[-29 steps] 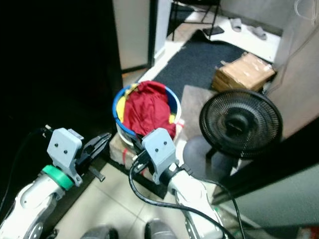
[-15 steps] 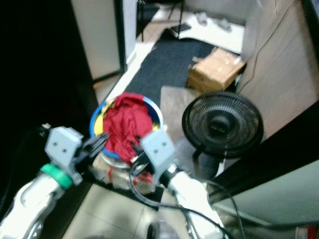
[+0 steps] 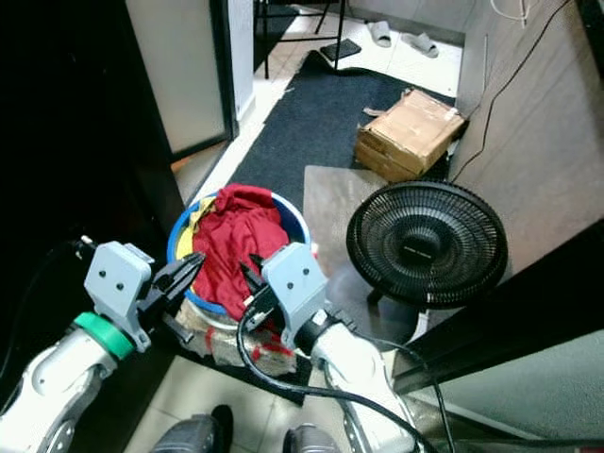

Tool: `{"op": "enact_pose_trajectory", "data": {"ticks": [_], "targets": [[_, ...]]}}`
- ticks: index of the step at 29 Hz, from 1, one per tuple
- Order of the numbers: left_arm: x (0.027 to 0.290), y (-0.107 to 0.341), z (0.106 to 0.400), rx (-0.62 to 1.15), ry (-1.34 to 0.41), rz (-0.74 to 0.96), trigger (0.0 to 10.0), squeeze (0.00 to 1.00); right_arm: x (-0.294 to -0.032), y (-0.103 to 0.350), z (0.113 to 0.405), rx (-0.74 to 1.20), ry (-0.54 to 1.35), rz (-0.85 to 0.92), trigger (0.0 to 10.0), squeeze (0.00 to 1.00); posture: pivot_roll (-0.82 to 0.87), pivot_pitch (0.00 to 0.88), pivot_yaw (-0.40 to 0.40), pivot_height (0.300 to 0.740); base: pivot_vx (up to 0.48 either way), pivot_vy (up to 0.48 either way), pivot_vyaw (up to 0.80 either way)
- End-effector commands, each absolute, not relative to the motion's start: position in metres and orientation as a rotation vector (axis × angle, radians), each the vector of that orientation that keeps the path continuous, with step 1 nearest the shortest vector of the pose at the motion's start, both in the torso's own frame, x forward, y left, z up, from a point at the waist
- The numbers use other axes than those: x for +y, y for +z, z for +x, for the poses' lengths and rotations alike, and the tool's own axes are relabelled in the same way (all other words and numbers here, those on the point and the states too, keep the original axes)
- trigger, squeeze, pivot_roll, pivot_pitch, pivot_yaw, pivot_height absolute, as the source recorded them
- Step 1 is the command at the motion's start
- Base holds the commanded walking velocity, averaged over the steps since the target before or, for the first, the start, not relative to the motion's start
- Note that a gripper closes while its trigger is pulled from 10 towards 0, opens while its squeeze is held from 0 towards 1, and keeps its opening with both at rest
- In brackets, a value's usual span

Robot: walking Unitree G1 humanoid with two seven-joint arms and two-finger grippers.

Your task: Clothes washing

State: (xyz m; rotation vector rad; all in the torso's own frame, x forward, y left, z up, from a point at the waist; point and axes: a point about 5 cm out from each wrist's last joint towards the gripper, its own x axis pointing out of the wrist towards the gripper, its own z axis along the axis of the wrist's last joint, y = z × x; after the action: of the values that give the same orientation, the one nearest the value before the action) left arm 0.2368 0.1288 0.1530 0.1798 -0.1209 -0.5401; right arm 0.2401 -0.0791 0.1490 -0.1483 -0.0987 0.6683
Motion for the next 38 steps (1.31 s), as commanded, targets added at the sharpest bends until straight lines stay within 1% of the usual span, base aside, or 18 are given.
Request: {"op": "enact_pose_trajectory", "data": {"ticks": [1,25,29,30,31,33,34,35,36,38], "targets": [[0.129,0.149,0.235,-0.101,-0.542,0.180,10.0,0.00,-0.080,0.145,0.238,-0.079,0.669,-0.139,10.0,0.00,-0.04,0.103,0.043,0.740,0.000,0.000,0.00],[0.130,0.147,0.234,-0.090,-0.531,0.190,10.0,0.00,-0.079,0.143,0.238,-0.070,0.676,-0.136,10.0,0.00,-0.04,0.084,0.044,0.740,0.000,0.000,0.00],[0.135,0.149,0.237,-0.072,-0.508,0.195,10.0,0.00,-0.082,0.143,0.240,-0.052,0.652,-0.086,10.0,0.00,-0.04,0.081,0.043,0.740,0.000,0.000,0.00],[0.142,0.152,0.242,-0.068,-0.462,0.194,10.0,0.00,-0.086,0.143,0.245,-0.028,0.618,-0.038,10.0,0.00,-0.04,0.084,0.045,0.740,0.000,0.000,0.00],[0.142,0.152,0.242,-0.068,-0.462,0.194,10.0,0.00,-0.086,0.143,0.245,-0.028,0.618,-0.038,10.0,0.00,-0.04,0.084,0.045,0.740,0.000,0.000,0.00],[0.156,0.161,0.256,-0.092,-0.372,0.218,10.0,0.00,-0.099,0.150,0.266,-0.039,0.478,0.034,10.0,0.00,-0.03,0.079,0.046,0.740,0.000,0.000,0.00],[0.163,0.164,0.265,-0.106,-0.322,0.238,10.0,0.00,-0.106,0.152,0.277,-0.050,0.409,0.030,10.0,0.00,-0.03,0.076,0.047,0.740,0.000,0.000,0.00],[0.163,0.164,0.265,-0.106,-0.322,0.238,10.0,0.00,-0.106,0.152,0.277,-0.050,0.409,0.030,10.0,0.00,-0.03,0.076,0.047,0.740,0.000,0.000,0.00],[0.168,0.165,0.271,-0.113,-0.292,0.254,10.0,0.00,-0.110,0.153,0.285,-0.059,0.369,0.009,10.0,0.00,-0.03,0.072,0.047,0.740,0.000,0.000,0.00],[0.168,0.165,0.271,-0.113,-0.292,0.254,10.0,0.00,-0.110,0.153,0.285,-0.059,0.369,0.009,10.0,0.00,-0.03,0.072,0.047,0.740,0.000,0.000,0.00]]}}
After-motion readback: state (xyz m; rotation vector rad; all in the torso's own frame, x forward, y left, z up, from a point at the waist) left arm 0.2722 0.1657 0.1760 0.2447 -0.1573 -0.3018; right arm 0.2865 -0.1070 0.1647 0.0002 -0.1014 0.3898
